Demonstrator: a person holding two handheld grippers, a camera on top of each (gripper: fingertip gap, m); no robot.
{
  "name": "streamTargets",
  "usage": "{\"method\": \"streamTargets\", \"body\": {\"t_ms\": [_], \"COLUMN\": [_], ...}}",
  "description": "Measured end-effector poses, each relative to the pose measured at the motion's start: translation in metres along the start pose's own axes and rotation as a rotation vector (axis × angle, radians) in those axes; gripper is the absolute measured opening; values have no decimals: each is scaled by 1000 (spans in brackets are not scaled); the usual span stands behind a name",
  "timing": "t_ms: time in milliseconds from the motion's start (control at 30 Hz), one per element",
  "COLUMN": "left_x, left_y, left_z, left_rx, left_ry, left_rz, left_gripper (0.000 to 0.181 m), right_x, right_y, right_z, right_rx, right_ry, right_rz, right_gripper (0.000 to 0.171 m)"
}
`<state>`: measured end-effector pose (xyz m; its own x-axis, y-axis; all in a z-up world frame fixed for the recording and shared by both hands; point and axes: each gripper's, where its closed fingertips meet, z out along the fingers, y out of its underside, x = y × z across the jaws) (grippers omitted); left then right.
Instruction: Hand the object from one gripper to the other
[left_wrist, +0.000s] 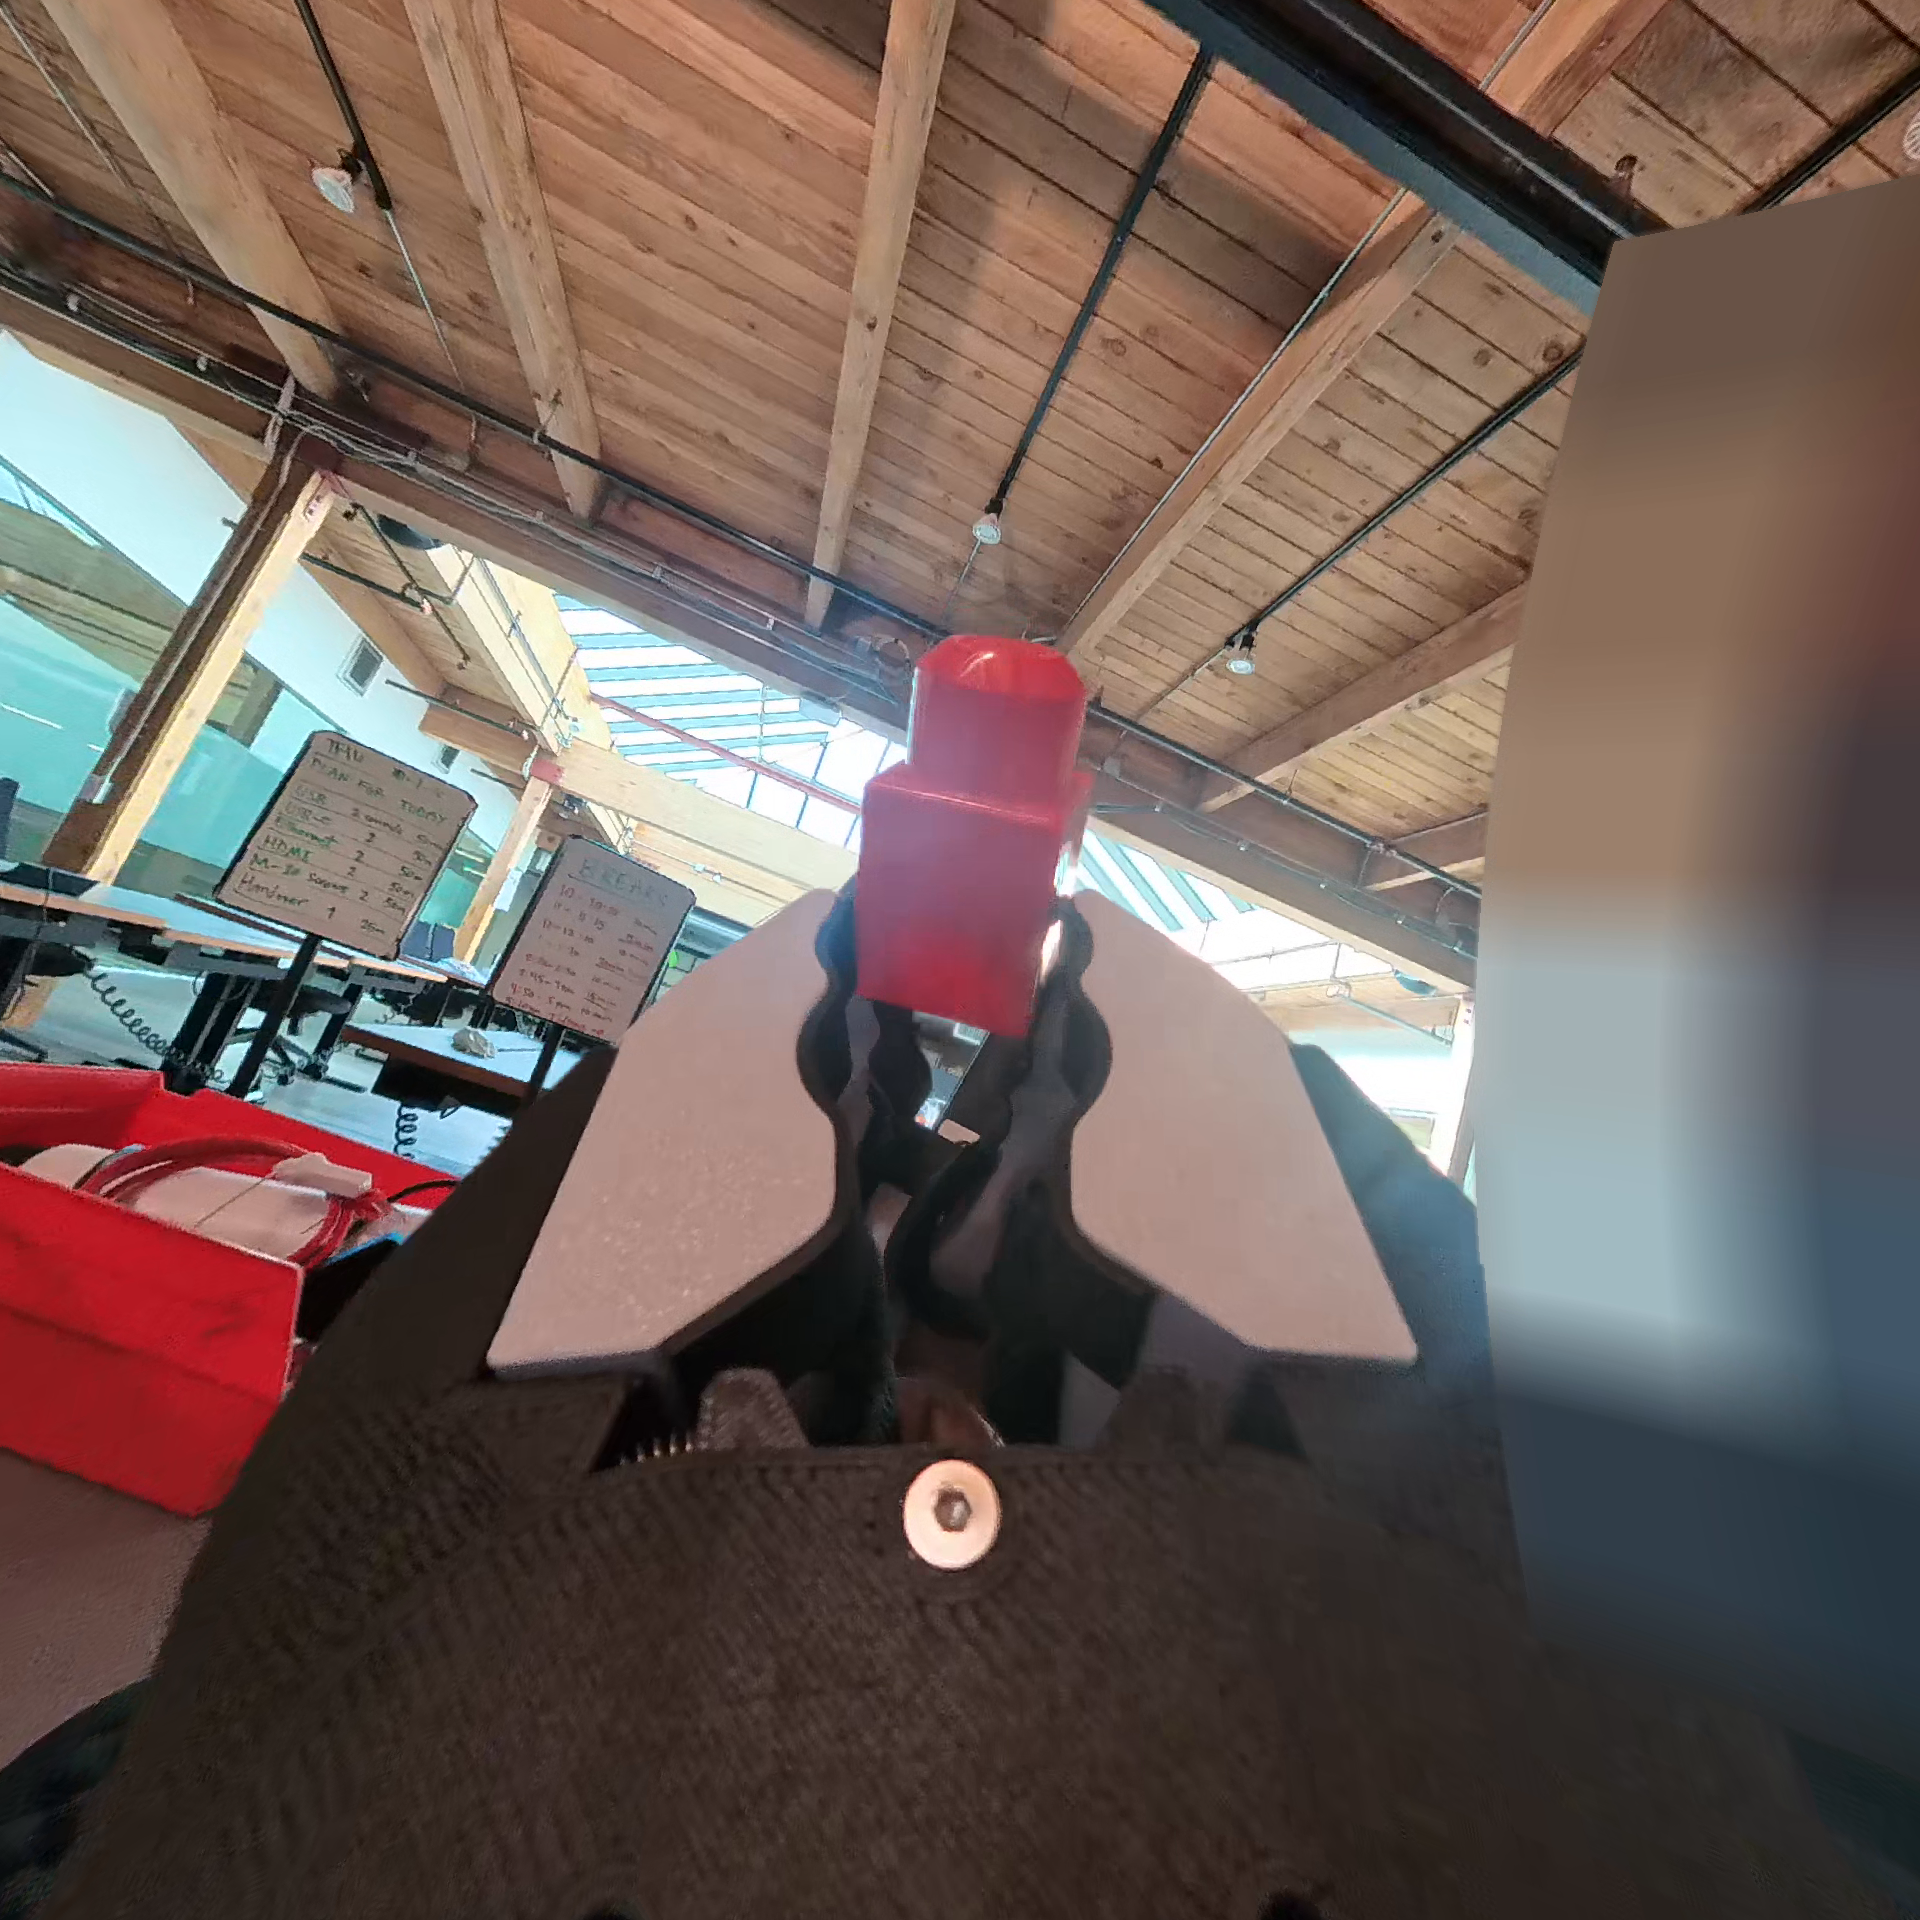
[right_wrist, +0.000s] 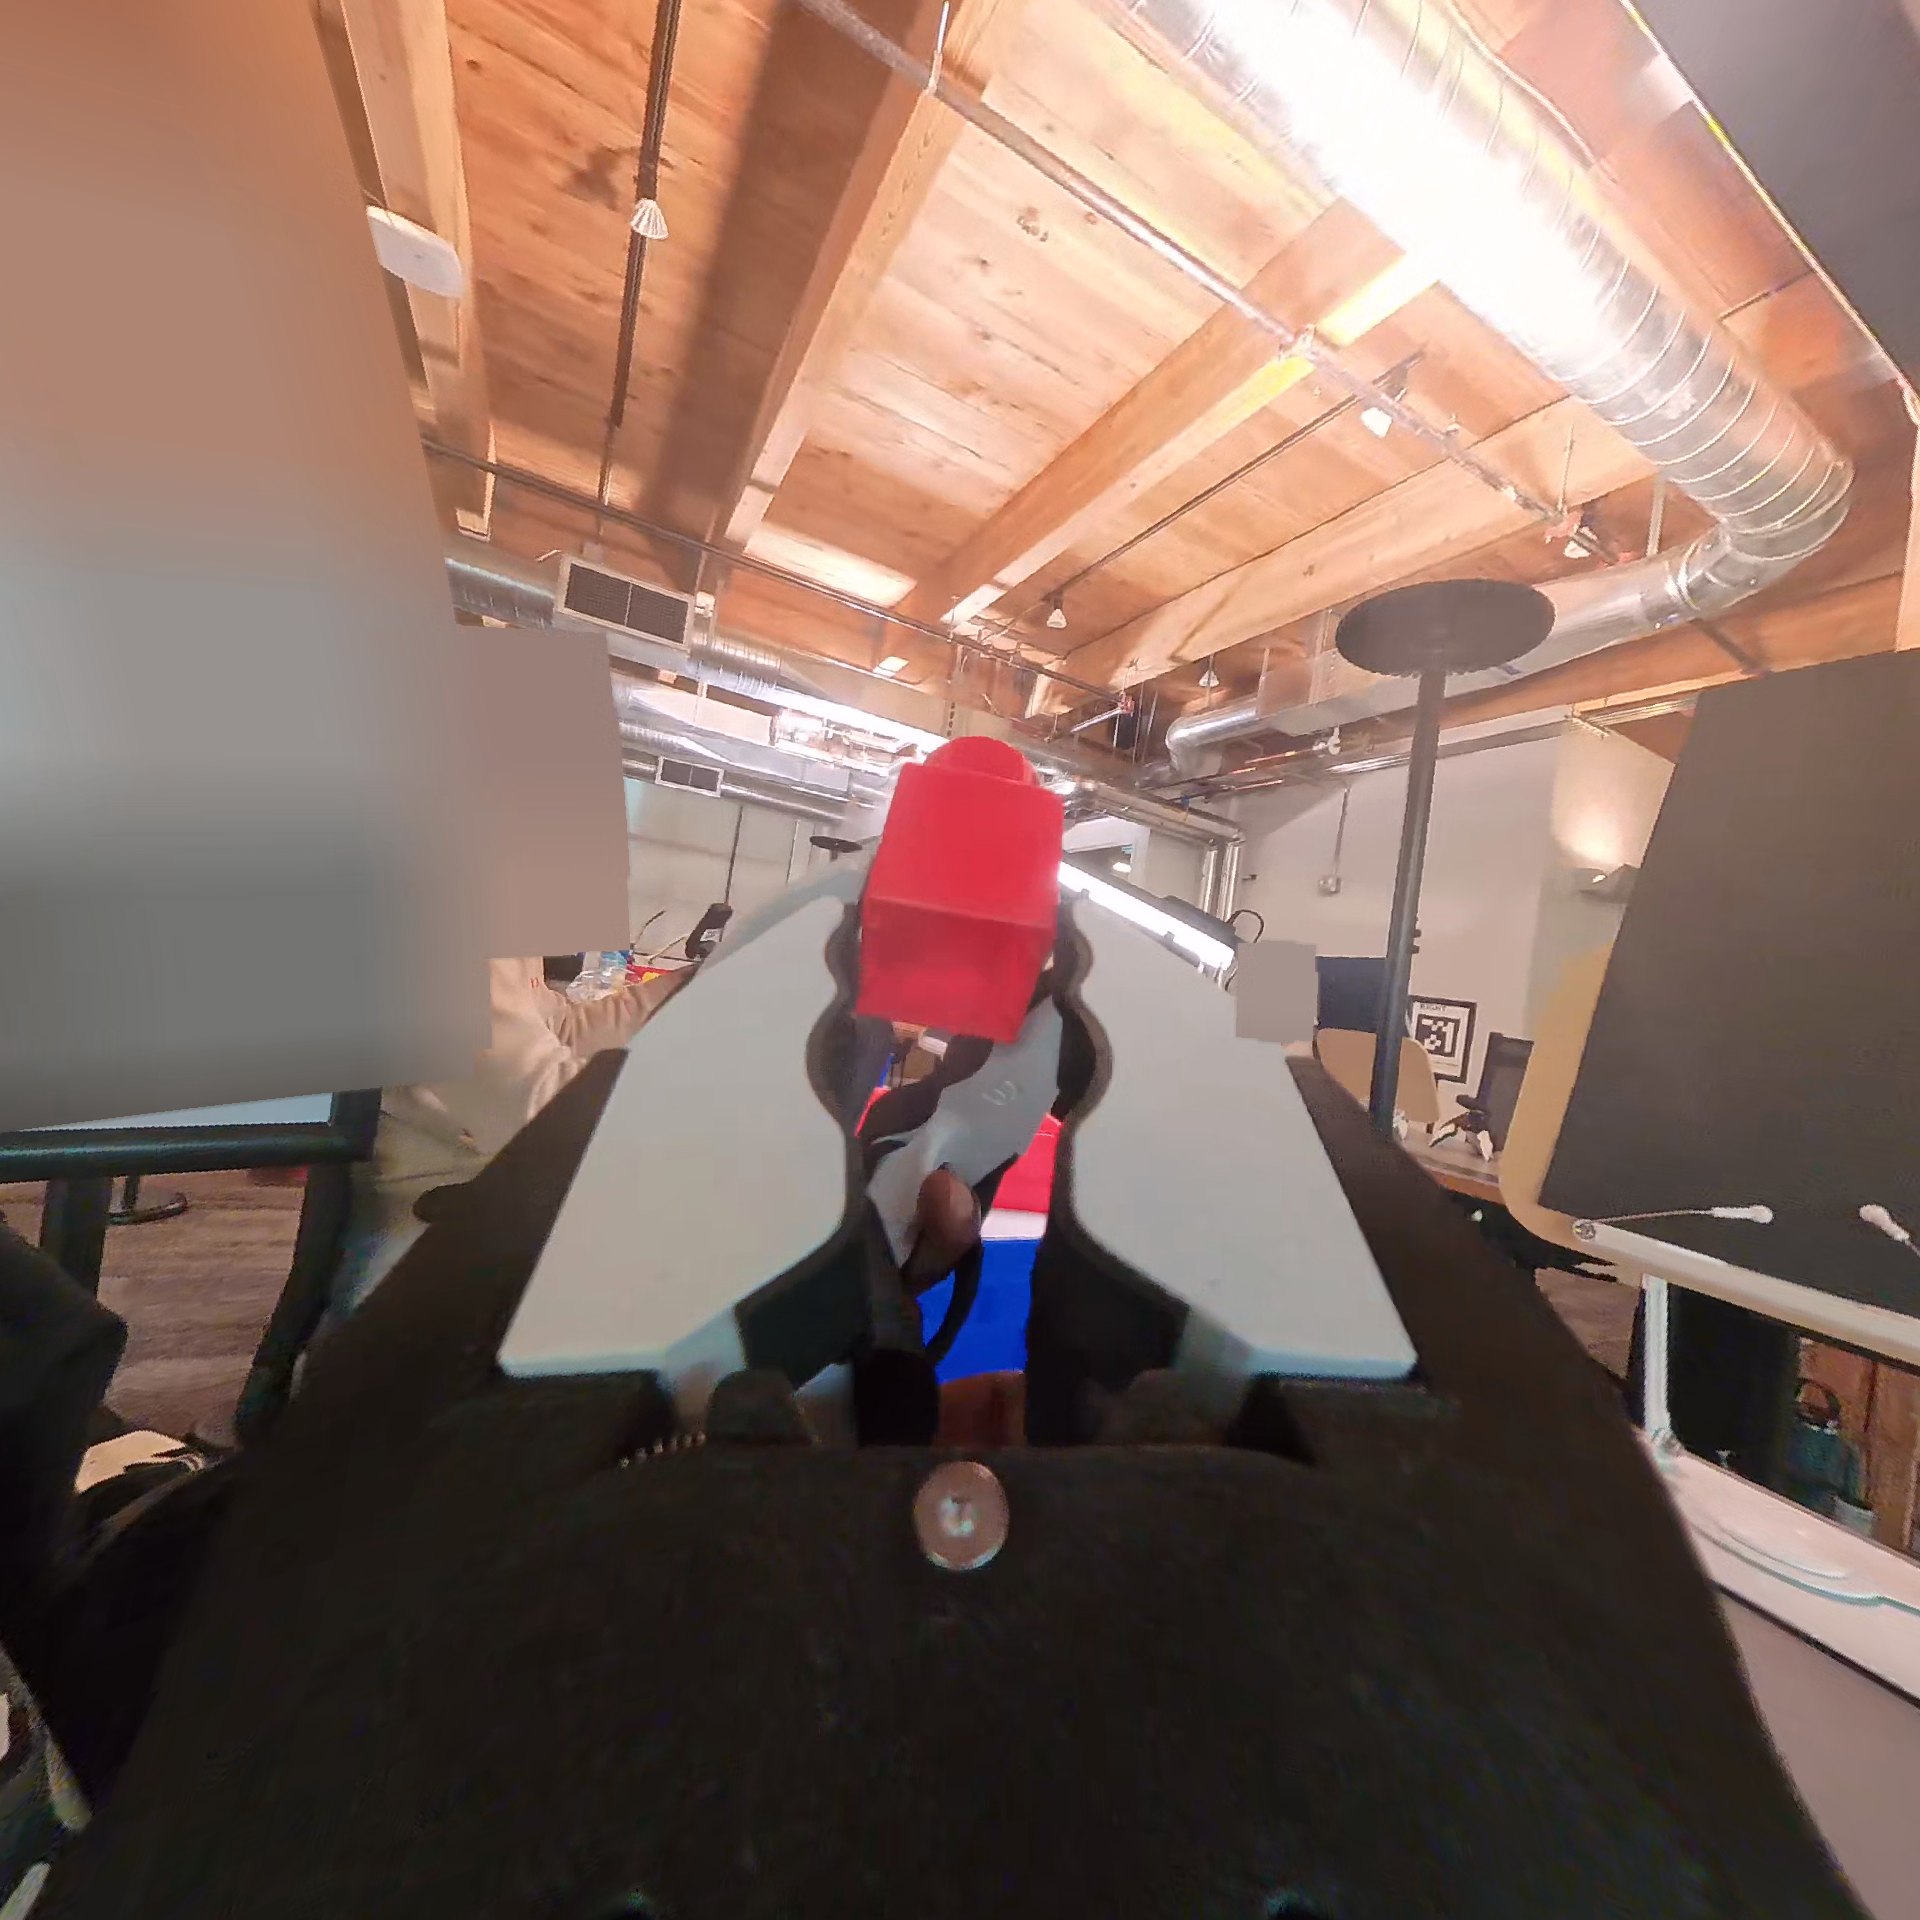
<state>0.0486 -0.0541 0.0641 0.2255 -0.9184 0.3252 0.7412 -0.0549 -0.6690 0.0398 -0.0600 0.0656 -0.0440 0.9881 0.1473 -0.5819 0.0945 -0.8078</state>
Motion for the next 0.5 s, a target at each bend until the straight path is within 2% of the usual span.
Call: {"method": "streamTargets", "body": {"t_ms": [67,167,233,367,500], "left_x": [1,4,8,10,9], "left_y": [1,5,7,16,23], "left_z": [0,-2,-9,-31,-37], "left_rx": [-13,-128,-241,-464,-544], "left_ry": [7,30,64,76,47], "left_rz": [-5,54,189,527,606], "left_gripper": [37,39,53,62,62], "right_x": [0,-5,-11,-21,-21], "right_y": [0,-2,-4,6,16], "right_z": [-1,-5,-13,-34,-44], "right_rx": [-21,-72,-135,-339,-441], "right_ry": [-10,-93,-194,-399,-462], "right_rz": [-4,-26,-35,65,124], "right_gripper": [35,34,34,34,34]}}
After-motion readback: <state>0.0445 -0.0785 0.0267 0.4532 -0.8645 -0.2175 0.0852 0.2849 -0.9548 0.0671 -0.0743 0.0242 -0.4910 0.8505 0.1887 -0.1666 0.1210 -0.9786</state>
